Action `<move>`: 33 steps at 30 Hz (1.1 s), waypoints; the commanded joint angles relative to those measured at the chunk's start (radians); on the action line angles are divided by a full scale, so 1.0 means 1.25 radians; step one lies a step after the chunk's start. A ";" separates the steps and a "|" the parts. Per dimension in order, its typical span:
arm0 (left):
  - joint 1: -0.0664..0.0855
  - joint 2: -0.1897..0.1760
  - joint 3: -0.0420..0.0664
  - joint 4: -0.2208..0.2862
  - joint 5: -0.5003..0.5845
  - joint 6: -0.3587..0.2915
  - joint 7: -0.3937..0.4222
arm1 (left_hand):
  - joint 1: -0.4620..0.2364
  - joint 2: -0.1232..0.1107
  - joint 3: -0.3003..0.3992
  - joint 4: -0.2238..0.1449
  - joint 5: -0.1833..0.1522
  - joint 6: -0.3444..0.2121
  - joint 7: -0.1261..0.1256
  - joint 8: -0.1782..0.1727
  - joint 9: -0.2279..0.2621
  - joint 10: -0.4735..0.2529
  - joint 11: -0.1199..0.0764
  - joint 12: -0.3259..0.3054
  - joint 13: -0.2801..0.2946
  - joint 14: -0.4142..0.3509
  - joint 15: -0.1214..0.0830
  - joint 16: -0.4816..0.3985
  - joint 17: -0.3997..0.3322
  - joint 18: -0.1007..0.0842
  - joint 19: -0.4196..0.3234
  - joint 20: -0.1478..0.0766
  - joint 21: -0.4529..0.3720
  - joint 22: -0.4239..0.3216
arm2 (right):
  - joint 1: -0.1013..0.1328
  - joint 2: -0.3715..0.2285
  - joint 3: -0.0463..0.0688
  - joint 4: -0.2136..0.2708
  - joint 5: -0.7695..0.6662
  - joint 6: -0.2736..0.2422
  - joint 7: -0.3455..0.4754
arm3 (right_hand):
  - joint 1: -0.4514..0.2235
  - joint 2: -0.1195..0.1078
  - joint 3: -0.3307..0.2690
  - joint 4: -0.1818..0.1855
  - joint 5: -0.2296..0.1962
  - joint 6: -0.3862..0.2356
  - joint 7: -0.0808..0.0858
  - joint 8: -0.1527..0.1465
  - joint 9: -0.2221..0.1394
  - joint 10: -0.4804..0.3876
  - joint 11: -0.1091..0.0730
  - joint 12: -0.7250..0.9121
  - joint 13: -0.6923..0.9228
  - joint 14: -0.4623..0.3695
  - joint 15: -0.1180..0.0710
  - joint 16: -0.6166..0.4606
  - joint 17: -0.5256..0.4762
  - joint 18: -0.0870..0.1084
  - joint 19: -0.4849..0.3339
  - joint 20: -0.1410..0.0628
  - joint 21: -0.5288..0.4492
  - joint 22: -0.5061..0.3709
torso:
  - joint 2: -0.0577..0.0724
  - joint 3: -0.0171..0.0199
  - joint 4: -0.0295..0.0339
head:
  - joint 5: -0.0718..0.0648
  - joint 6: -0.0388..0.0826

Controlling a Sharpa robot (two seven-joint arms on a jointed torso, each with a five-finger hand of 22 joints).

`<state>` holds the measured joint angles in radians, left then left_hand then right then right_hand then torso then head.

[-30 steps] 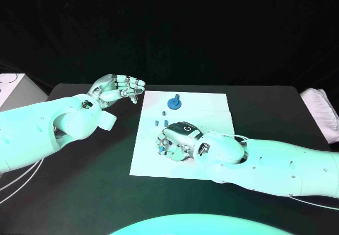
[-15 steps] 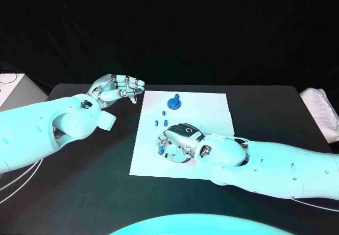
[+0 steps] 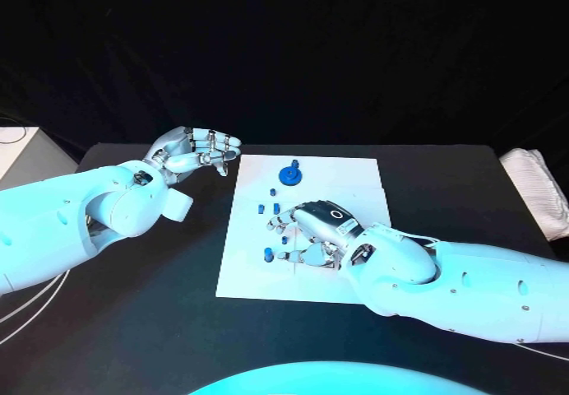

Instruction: Assemble the parts on the task board

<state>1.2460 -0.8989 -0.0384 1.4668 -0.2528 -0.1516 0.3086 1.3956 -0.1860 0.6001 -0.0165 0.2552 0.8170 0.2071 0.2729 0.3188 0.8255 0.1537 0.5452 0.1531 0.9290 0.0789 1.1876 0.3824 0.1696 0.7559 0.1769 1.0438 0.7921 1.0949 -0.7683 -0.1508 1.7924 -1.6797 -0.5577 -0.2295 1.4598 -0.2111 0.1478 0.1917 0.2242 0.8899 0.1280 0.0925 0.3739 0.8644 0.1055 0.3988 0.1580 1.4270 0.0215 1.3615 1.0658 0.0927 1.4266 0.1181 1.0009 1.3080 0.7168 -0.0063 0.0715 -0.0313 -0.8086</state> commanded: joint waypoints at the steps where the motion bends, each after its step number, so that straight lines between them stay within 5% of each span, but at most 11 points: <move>1: 0.000 0.000 0.000 0.002 0.000 0.011 0.003 | -0.001 0.004 -0.004 -0.002 0.003 0.001 0.004 0.004 -0.001 -0.006 -0.001 0.003 -0.001 0.004 -0.001 -0.005 -0.001 0.012 0.003 -0.002 -0.004 -0.001 | 0.008 -0.033 0.004 0.017 0.077 -0.052 0.031 | 0.011 0.000 0.004 0.010 0.004 0.002 0.006 -0.001 0.002 0.004 -0.005 0.015 0.002 0.000 -0.004 0.000 0.003 0.005 0.001 -0.004 0.006 0.033 | -0.001 -0.0005 -0.0015 | -0.009 0.005; 5: 0.000 -0.003 0.000 0.003 0.000 0.010 0.003 | -0.001 0.004 -0.004 -0.002 0.002 0.001 0.004 0.005 -0.001 -0.007 0.000 0.002 -0.002 0.003 -0.001 -0.005 -0.002 0.012 0.002 -0.002 -0.004 -0.002 | 0.029 -0.100 0.007 0.033 0.216 -0.033 0.043 | 0.019 0.005 0.041 0.039 0.003 0.052 0.021 0.023 0.008 0.113 -0.018 0.062 0.007 0.033 -0.015 0.028 0.062 -0.010 0.033 -0.016 0.098 0.070 | -0.002 -0.0006 -0.0044 | -0.025 0.011; 9: -0.002 -0.009 0.000 0.011 0.000 0.010 0.004 | -0.001 0.004 -0.004 -0.002 0.002 0.001 0.004 0.005 -0.001 -0.007 0.000 0.002 -0.002 0.003 -0.001 -0.005 -0.002 0.012 0.002 -0.002 -0.004 -0.002 | 0.054 -0.179 0.008 0.050 0.357 0.005 0.042 | 0.004 -0.011 0.063 0.074 -0.028 0.087 0.009 0.042 0.011 0.250 -0.041 0.099 0.029 0.055 -0.034 0.052 0.119 -0.026 0.059 -0.029 0.190 0.108 | -0.004 -0.0023 -0.0082 | -0.042 0.013; 12: -0.006 -0.016 0.000 0.022 0.000 0.009 0.004 | -0.001 0.004 -0.004 -0.002 0.002 0.001 0.004 0.005 -0.001 -0.007 0.000 0.002 -0.002 0.003 -0.001 -0.005 -0.002 0.012 0.002 -0.002 -0.004 -0.002 | 0.063 -0.230 0.008 0.065 0.406 0.027 0.033 | -0.024 -0.014 0.053 0.076 -0.036 0.095 -0.003 0.053 0.015 0.289 -0.053 0.150 0.076 0.059 -0.045 0.054 0.123 -0.030 0.067 -0.040 0.217 0.120 | -0.006 -0.0033 -0.0119 | -0.050 0.014; 14: -0.010 -0.021 0.000 0.030 0.000 0.009 0.004 | -0.002 0.003 -0.005 -0.001 0.002 0.001 0.004 0.005 -0.001 -0.008 0.000 0.002 -0.002 0.003 0.000 -0.005 -0.002 0.012 0.002 -0.002 -0.004 -0.002 | 0.067 -0.262 0.006 0.076 0.420 0.044 0.022 | -0.039 -0.017 0.042 0.074 -0.033 0.106 -0.012 0.069 0.023 0.304 -0.062 0.243 0.173 0.062 -0.053 0.056 0.129 -0.035 0.073 -0.048 0.242 0.132 | -0.007 -0.0030 -0.0135 | -0.052 0.014; 15: -0.013 -0.024 0.000 0.037 0.001 0.008 0.004 | -0.002 0.003 -0.005 -0.001 0.002 0.001 0.004 0.005 -0.001 -0.008 0.000 0.002 -0.002 0.003 0.000 -0.005 -0.002 0.012 0.002 -0.002 -0.004 -0.002 | 0.069 -0.287 0.004 0.086 0.423 0.061 0.008 | -0.068 -0.008 0.026 0.076 -0.037 0.109 -0.018 0.087 0.035 0.357 -0.067 0.518 0.525 0.069 -0.058 0.068 0.155 -0.041 0.079 -0.055 0.273 0.146 | -0.007 -0.0027 -0.0140 | -0.054 0.013; 16: -0.014 -0.026 0.000 0.041 0.001 0.008 0.004 | -0.002 0.003 -0.005 -0.001 0.002 0.001 0.004 0.005 -0.001 -0.008 0.000 0.002 -0.002 0.003 0.000 -0.005 -0.002 0.012 0.002 -0.002 -0.004 -0.002 | 0.070 -0.298 0.002 0.091 0.422 0.069 0.000 | -0.068 0.004 0.022 0.075 -0.033 0.102 -0.016 0.095 0.040 0.338 -0.065 0.572 0.606 0.070 -0.061 0.072 0.163 -0.041 0.080 -0.055 0.278 0.150 | -0.008 -0.0025 -0.0139 | -0.055 0.012; 19: -0.019 -0.031 0.000 0.052 0.002 0.009 0.004 | -0.002 0.003 -0.005 -0.001 0.002 0.001 0.004 0.005 -0.001 -0.008 0.000 0.002 -0.002 0.003 0.000 -0.005 -0.002 0.012 0.002 -0.002 -0.004 -0.002 | 0.070 -0.331 -0.004 0.106 0.409 0.094 -0.028 | -0.101 0.010 -0.012 0.077 -0.041 0.105 -0.021 0.111 0.048 0.422 -0.068 0.733 0.830 0.083 -0.058 0.100 0.227 -0.050 0.089 -0.054 0.325 0.168 | -0.009 -0.0025 -0.0142 | -0.058 0.010; 21: -0.021 -0.034 0.000 0.059 0.002 0.009 0.004 | -0.003 0.003 -0.005 -0.001 0.002 0.000 0.004 0.005 -0.002 -0.008 0.000 0.002 -0.003 0.003 0.000 -0.005 -0.002 0.012 0.002 -0.002 -0.005 -0.002 | 0.069 -0.347 -0.009 0.114 0.394 0.105 -0.047 | -0.117 0.021 -0.034 0.079 -0.038 0.104 -0.023 0.119 0.052 0.438 -0.068 0.767 0.883 0.086 -0.060 0.110 0.248 -0.052 0.092 -0.054 0.340 0.174 | -0.010 -0.0032 -0.0146 | -0.060 0.010; 30: -0.028 -0.042 0.000 0.076 0.003 0.012 0.002 | -0.003 0.003 -0.005 -0.001 0.002 0.000 0.004 0.005 -0.002 -0.008 0.000 0.002 -0.003 0.003 0.000 -0.005 -0.002 0.012 0.002 -0.002 -0.005 -0.002 | 0.046 -0.370 -0.022 0.122 0.290 0.116 -0.132 | -0.178 0.055 -0.121 0.081 -0.007 0.115 -0.030 0.149 0.062 0.468 -0.074 0.813 0.964 0.095 -0.062 0.130 0.299 -0.060 0.101 -0.057 0.385 0.190 | -0.013 -0.0046 -0.0178 | -0.062 0.007; 33: -0.029 -0.043 0.000 0.077 0.003 0.013 0.002 | -0.003 0.003 -0.005 -0.001 0.002 0.000 0.004 0.005 -0.002 -0.008 0.000 0.002 -0.003 0.003 0.000 -0.005 -0.002 0.012 0.002 -0.002 -0.005 -0.002 | 0.039 -0.363 -0.023 0.121 0.269 0.108 -0.153 | -0.212 0.071 -0.157 0.082 -0.030 0.120 -0.035 0.162 0.066 0.471 -0.078 0.813 0.970 0.096 -0.065 0.133 0.306 -0.062 0.102 -0.059 0.392 0.193 | -0.013 -0.0054 -0.0176 | -0.063 0.006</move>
<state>1.2107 -0.9522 -0.0386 1.5596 -0.2520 -0.1510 0.3070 1.3956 -0.1860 0.6002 -0.0165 0.2552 0.8170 0.2071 0.2729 0.3180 0.8185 0.1537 0.5452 0.1516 0.9290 0.0789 1.1876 0.3815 0.1696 0.7559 0.1770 1.0438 0.7911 1.1462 -1.2258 -0.1799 1.9425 -1.2717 -0.4427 -0.3553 1.2015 -0.1225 -0.0443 0.2946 0.1910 1.0378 0.0868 0.2926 0.4556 1.4458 0.0074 1.4119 1.3082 1.4666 -0.0539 1.5246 1.3081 0.0216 1.4661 0.0534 1.4888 1.3075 0.7016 -0.0120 0.0500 -0.1097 -0.7999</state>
